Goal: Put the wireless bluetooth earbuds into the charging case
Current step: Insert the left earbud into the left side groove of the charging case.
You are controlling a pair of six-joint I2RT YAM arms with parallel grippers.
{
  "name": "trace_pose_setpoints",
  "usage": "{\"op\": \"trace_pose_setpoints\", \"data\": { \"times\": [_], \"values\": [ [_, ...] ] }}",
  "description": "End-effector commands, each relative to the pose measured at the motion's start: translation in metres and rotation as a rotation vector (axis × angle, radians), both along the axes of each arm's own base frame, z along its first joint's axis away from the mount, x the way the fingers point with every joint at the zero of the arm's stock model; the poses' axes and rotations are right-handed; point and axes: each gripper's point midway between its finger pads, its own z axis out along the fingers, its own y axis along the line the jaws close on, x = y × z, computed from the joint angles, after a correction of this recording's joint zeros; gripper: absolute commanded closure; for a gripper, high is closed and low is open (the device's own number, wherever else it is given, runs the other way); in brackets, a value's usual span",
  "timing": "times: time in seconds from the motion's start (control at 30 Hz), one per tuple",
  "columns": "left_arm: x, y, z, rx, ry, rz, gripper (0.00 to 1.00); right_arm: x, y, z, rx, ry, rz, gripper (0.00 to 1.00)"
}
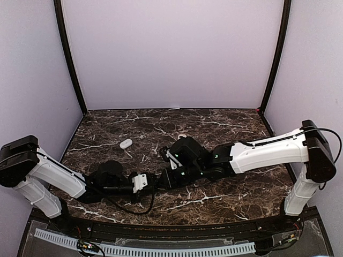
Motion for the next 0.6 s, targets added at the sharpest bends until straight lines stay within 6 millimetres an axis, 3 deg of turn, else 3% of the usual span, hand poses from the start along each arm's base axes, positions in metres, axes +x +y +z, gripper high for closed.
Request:
{"op": "trace_pose_setpoints", "data": {
  "times": [0.0,0.57],
  "values": [
    [-0.001,-0.003,0.013,-0.046,-0.013,-0.007,0.88,0.004,0.011,0.005,0.041,-0.001,0.008,0.84],
    [0.001,-0.004,0.007,-0.016,-0.012,-0.008,0.88,0.002,0.021,-0.011,0.017,0.041,0.016,0.80]
  ]
}}
